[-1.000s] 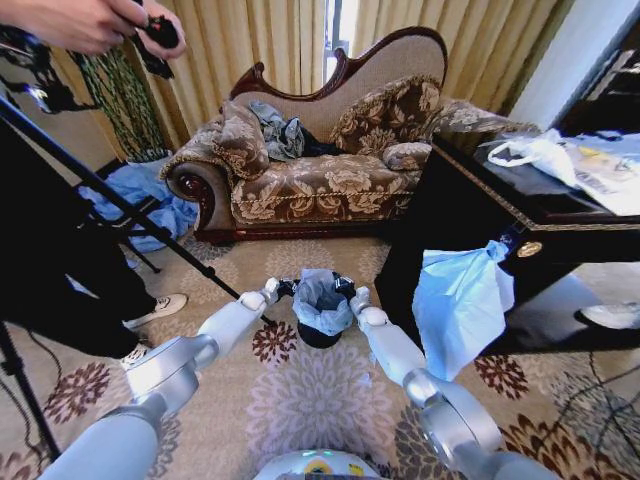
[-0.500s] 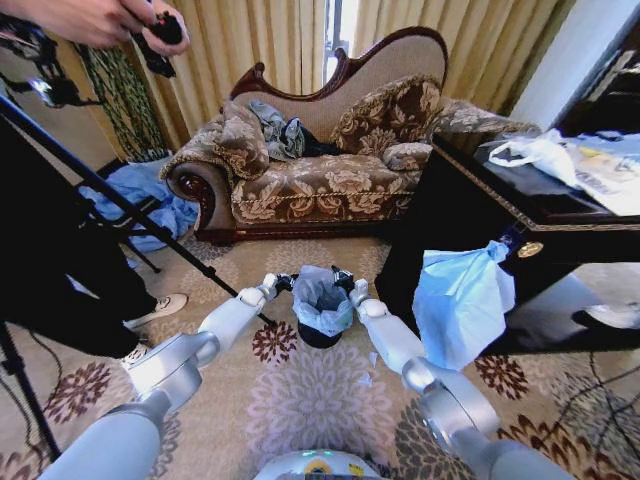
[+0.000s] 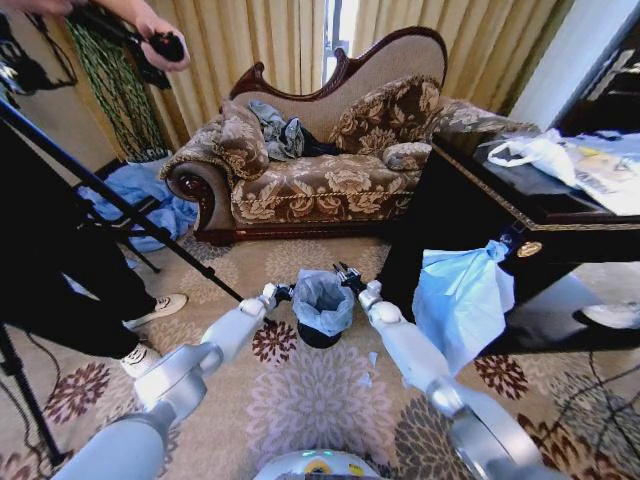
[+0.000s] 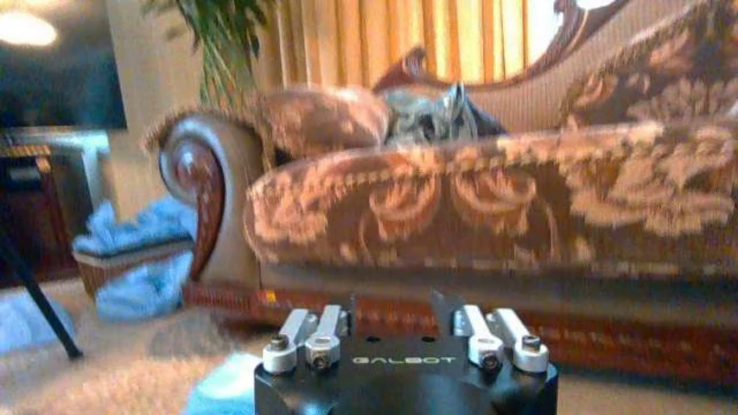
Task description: Place a garbage bag over the trash bin.
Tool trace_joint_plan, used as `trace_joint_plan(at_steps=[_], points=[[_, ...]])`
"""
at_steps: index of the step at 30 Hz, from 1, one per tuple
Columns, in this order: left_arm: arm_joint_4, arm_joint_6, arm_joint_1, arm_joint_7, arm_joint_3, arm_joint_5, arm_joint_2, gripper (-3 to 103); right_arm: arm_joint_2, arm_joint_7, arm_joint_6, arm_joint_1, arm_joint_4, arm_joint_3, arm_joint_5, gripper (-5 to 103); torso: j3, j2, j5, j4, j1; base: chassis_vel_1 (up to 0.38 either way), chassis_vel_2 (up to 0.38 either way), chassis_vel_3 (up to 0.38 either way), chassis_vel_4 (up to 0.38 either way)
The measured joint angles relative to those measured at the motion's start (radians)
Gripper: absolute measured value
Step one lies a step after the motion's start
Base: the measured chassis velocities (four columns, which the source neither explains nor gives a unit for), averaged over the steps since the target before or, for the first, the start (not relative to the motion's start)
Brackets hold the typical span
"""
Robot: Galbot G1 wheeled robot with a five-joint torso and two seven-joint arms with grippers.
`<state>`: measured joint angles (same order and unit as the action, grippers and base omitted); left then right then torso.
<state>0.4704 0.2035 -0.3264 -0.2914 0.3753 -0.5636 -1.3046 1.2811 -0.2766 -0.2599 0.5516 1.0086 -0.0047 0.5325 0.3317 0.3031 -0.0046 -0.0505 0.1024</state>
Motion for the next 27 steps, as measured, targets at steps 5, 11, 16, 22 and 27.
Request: trace_joint_plan(at_steps=[5,11,16,22,27], points=[[0.024,-0.028,-0.039,0.028,-0.059,-0.025,0.003,0,-0.098,0.026,0.022,0.063,0.192,0.019,0.075,62,0.000,0.000,-0.0001,0.0000,0.000,0.000,0.000,0.000,0.000],[0.222,-0.175,-0.102,0.075,-0.129,-0.072,0.080,0,-0.198,0.123,0.093,0.149,0.418,0.033,0.154,84,0.000,0.000,-0.0001,-0.0001,0.000,0.000,0.000,0.000,0.000],[0.453,-0.410,-0.185,0.161,-0.251,-0.092,0.191,0,-0.283,0.261,0.193,0.237,0.609,0.022,0.194,99,0.000,0.000,-0.0002,0.0001,0.000,0.000,0.000,0.000,0.000],[0.624,-0.463,-0.240,0.189,-0.348,-0.179,0.279,0,-0.350,0.306,0.321,0.277,0.698,-0.004,0.215,101,0.000,0.000,-0.0004,0.0000,0.000,0.000,0.000,0.000,0.000],[0.819,-0.478,-0.282,0.200,-0.410,-0.365,0.340,0,-0.366,0.349,0.359,0.289,0.711,-0.057,0.223,83,0.000,0.000,0.0000,0.0005,0.000,0.000,0.000,0.000,0.000]])
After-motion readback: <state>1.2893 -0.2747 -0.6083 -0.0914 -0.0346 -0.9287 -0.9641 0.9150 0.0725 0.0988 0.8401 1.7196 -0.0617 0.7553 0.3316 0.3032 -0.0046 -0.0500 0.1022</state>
